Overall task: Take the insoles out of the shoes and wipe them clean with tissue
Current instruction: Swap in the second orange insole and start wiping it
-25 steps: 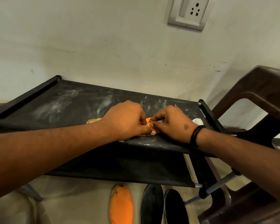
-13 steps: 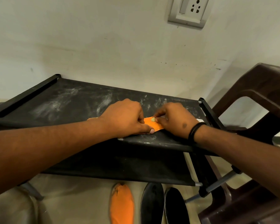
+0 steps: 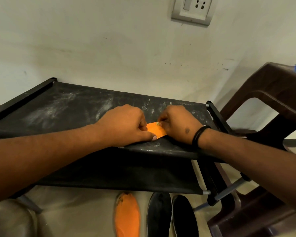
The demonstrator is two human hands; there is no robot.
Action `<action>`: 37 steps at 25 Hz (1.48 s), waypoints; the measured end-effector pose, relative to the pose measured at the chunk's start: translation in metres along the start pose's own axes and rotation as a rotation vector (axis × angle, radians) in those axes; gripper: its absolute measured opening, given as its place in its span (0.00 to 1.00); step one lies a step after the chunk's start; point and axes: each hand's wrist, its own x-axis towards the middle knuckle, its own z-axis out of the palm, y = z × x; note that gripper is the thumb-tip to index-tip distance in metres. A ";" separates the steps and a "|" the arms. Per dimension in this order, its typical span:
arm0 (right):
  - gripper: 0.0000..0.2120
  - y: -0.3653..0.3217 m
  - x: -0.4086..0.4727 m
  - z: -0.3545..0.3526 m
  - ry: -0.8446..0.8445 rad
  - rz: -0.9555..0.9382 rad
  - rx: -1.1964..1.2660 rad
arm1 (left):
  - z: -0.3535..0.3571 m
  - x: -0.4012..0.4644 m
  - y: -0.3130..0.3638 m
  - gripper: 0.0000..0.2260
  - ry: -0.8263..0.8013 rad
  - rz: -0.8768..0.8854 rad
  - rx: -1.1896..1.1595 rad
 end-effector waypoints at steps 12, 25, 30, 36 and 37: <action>0.08 0.007 -0.022 -0.008 -0.004 -0.132 0.115 | -0.003 0.007 0.025 0.25 0.075 -0.106 0.181; 0.07 0.013 0.009 -0.002 0.041 0.017 0.126 | 0.005 0.011 0.013 0.29 0.075 -0.096 0.063; 0.08 -0.014 0.007 0.000 -0.040 -0.114 0.175 | 0.005 0.008 0.010 0.30 0.110 -0.080 0.053; 0.09 0.029 0.011 -0.016 -0.045 -0.010 0.002 | 0.004 0.008 0.011 0.24 0.099 -0.078 0.055; 0.09 0.035 0.009 -0.019 -0.049 0.002 0.002 | 0.005 0.008 0.011 0.23 0.093 -0.080 0.059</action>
